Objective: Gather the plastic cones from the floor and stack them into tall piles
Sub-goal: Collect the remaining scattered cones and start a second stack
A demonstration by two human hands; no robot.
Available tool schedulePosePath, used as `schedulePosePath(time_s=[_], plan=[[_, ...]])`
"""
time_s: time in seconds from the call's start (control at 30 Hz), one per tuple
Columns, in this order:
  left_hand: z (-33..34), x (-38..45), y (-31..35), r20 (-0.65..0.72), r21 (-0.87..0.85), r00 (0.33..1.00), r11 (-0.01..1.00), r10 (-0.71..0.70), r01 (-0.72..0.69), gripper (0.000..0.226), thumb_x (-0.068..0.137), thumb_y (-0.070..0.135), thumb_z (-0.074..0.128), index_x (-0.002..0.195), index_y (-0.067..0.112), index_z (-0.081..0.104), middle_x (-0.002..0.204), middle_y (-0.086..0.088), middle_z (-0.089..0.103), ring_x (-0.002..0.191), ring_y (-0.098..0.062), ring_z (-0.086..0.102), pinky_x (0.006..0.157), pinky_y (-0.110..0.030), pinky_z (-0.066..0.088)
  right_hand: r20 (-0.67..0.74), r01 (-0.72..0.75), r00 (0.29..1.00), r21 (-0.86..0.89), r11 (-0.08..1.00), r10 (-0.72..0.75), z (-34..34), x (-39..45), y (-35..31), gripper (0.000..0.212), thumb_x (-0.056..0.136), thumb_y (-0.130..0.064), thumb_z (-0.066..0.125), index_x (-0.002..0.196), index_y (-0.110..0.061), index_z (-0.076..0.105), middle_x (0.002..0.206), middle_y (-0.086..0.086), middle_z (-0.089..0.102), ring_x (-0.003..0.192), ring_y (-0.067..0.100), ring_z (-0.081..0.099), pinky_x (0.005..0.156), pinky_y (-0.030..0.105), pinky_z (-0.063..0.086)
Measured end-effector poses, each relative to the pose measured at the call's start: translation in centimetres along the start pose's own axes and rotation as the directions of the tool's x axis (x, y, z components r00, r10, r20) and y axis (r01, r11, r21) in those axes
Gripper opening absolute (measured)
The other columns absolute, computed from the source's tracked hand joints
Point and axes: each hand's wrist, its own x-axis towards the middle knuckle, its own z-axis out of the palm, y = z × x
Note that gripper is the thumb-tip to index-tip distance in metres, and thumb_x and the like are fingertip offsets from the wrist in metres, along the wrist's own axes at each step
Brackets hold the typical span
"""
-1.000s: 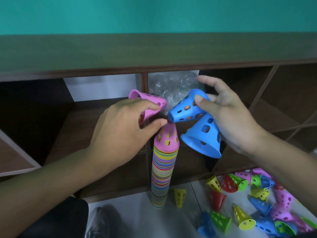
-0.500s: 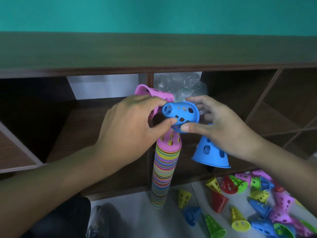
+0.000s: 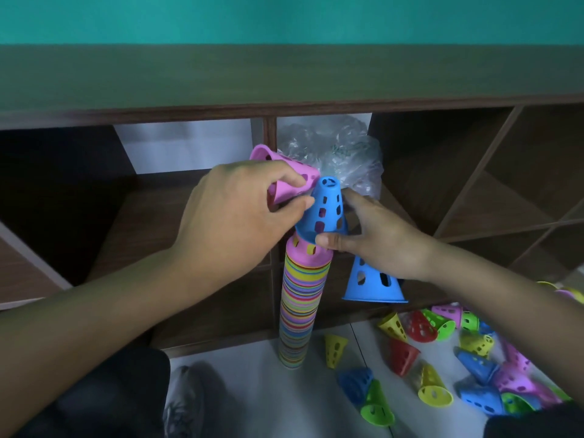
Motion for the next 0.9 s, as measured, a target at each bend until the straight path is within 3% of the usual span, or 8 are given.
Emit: schedulePosePath(time_s=[0.1, 0.2, 0.3, 0.37, 0.43, 0.57, 0.7, 0.9], plan=[[-0.1, -0.1, -0.4, 0.012, -0.022, 0.999, 0.999, -0.044, 0.044, 0.011, 0.086, 0.029, 0.076, 0.097, 0.031, 0.076, 0.053, 0.019, 0.045, 0.052, -0.002, 0.047, 0.059, -0.024, 0.037, 0.041, -0.041, 0.998, 0.082, 0.996, 0.038, 0.8, 0.4, 0.9, 0.05, 0.084, -0.038, 0.078, 0.127, -0.027, 0.055, 0.117, -0.012, 0.068, 0.102, 0.001, 0.067, 0.092, 0.033, 0.057], [-0.4, -0.1, -0.6, 0.044, -0.109, 0.994, 0.988, -0.102, 0.106, 0.014, 0.088, 0.02, 0.074, 0.097, 0.031, 0.073, 0.055, 0.017, 0.053, 0.054, -0.005, 0.051, 0.056, -0.013, 0.033, 0.019, -0.041, 0.999, 0.037, 0.998, 0.04, 1.1, 0.3, 1.1, 0.047, 0.087, -0.037, 0.076, 0.126, -0.028, 0.052, 0.114, -0.015, 0.061, 0.097, 0.002, 0.062, 0.082, 0.008, 0.047], [-0.9, 0.4, -0.3, 0.072, -0.355, 0.978, 0.912, -0.194, 0.207, 0.019, 0.088, 0.011, 0.074, 0.1, 0.024, 0.069, 0.072, 0.015, 0.07, 0.061, -0.012, 0.06, 0.058, -0.02, 0.042, 0.019, -0.05, 0.999, 0.012, 0.999, 0.05, 0.7, 0.2, 1.0, 0.059, 0.084, -0.035, 0.078, 0.133, -0.027, 0.047, 0.112, -0.023, 0.053, 0.101, -0.004, 0.054, 0.074, -0.006, 0.034], [-1.6, 0.7, 0.0, 0.085, -0.543, 0.966, 0.802, -0.243, 0.249, 0.028, 0.087, 0.004, 0.075, 0.109, 0.017, 0.064, 0.081, 0.008, 0.077, 0.07, -0.02, 0.07, 0.063, -0.025, 0.052, 0.005, -0.027, 1.0, 0.031, 0.999, 0.027, 0.1, -0.1, 0.5, 0.063, 0.074, -0.044, 0.082, 0.126, -0.026, 0.051, 0.114, -0.024, 0.059, 0.107, -0.005, 0.058, 0.089, 0.001, 0.04], [-2.0, 0.9, 0.2, 0.115, -0.649, 0.955, 0.707, -0.272, 0.28, 0.037, 0.087, 0.003, 0.075, 0.119, 0.014, 0.059, 0.085, 0.002, 0.079, 0.079, -0.034, 0.073, 0.068, -0.04, 0.058, -0.044, 0.016, 0.999, 0.068, 0.998, -0.013, -0.7, -0.3, 0.5, 0.086, 0.062, -0.065, 0.08, 0.133, -0.025, 0.054, 0.123, -0.014, 0.063, 0.117, 0.001, 0.06, 0.105, 0.028, 0.047], [-1.5, 1.0, 0.3, 0.261, -0.73, 0.898, 0.536, -0.354, 0.423, 0.041, 0.084, 0.001, 0.076, 0.12, 0.011, 0.06, 0.094, -0.004, 0.079, 0.083, -0.027, 0.077, 0.075, -0.044, 0.063, -0.124, 0.149, 0.984, 0.163, 0.975, -0.13, -2.0, -1.0, -0.9, 0.073, 0.065, -0.061, 0.074, 0.13, -0.032, 0.054, 0.123, -0.004, 0.06, 0.093, 0.028, 0.071, 0.095, 0.049, 0.054], [-0.4, 0.9, 0.4, 0.407, -0.707, 0.857, 0.485, -0.316, 0.515, 0.041, 0.08, 0.007, 0.078, 0.118, 0.011, 0.065, 0.097, -0.007, 0.079, 0.087, -0.026, 0.076, 0.07, -0.034, 0.061, -0.154, 0.271, 0.959, 0.25, 0.929, -0.238, -2.4, -1.2, -1.7, 0.036, 0.085, -0.035, 0.067, 0.12, -0.024, 0.061, 0.114, -0.012, 0.068, 0.089, 0.02, 0.072, 0.081, 0.031, 0.058], [0.1, 1.1, 0.6, 0.423, -0.69, 0.848, 0.493, -0.321, 0.53, 0.04, 0.08, 0.017, 0.078, 0.117, 0.01, 0.065, 0.091, -0.015, 0.077, 0.077, -0.035, 0.073, 0.067, -0.038, 0.063, -0.188, 0.308, 0.946, 0.275, 0.911, -0.264, -2.8, -1.2, -1.9, 0.027, 0.091, -0.028, 0.062, 0.114, -0.016, 0.064, 0.101, -0.008, 0.069, 0.087, 0.012, 0.07, 0.077, 0.022, 0.054]])
